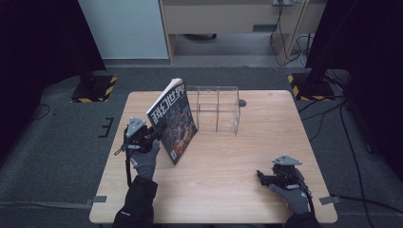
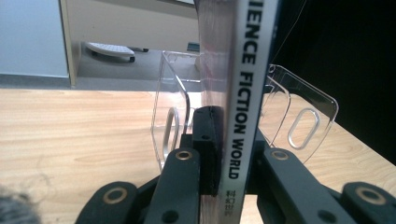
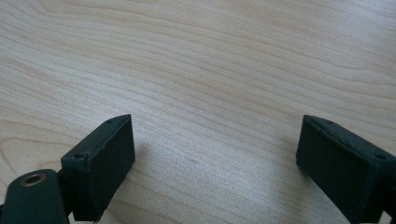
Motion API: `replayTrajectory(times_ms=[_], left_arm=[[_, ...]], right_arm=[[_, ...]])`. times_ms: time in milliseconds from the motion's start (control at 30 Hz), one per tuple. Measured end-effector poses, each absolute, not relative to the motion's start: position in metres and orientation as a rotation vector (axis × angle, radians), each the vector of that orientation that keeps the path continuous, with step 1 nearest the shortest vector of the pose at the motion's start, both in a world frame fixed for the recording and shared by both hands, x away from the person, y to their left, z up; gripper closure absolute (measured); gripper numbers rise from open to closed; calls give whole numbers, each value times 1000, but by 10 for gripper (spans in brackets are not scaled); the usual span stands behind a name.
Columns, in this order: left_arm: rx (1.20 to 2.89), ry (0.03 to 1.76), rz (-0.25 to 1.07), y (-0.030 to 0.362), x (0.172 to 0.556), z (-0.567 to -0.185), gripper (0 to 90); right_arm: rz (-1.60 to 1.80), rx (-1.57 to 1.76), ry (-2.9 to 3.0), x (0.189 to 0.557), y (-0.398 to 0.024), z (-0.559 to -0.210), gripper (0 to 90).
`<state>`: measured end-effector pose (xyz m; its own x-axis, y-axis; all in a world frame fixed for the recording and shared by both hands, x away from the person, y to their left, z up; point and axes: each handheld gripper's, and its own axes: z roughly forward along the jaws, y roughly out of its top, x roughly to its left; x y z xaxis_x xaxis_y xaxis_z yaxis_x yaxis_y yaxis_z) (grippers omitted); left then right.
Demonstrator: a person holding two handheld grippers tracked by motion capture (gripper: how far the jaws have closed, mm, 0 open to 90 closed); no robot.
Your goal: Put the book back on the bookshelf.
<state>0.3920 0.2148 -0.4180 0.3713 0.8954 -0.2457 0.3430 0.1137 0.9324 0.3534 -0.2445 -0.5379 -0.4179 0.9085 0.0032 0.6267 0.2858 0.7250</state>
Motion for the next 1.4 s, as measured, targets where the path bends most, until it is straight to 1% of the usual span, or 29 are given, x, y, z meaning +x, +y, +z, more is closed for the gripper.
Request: replayTrajectory(times_ms=[167,333,533,1000,1400], left_arm=[[1457,1191,583,219,390,-421,809],[1448,1185,586,222,395,-417,792],[1452,1164,611,222,402,-403,784],[1492,1150,616,212,413,-377,819],[1429,1172,629,200,436,-355,819]], right_arm=[[926,1377,2149,354,-244,-538,115],[925,1379,2151,354,-244,-538,115],[928,1377,2153,354,-245,-538,116],[929,1377,2156,354,-245,-538,116],[932,1371,2157,354,-245,-538,115]])
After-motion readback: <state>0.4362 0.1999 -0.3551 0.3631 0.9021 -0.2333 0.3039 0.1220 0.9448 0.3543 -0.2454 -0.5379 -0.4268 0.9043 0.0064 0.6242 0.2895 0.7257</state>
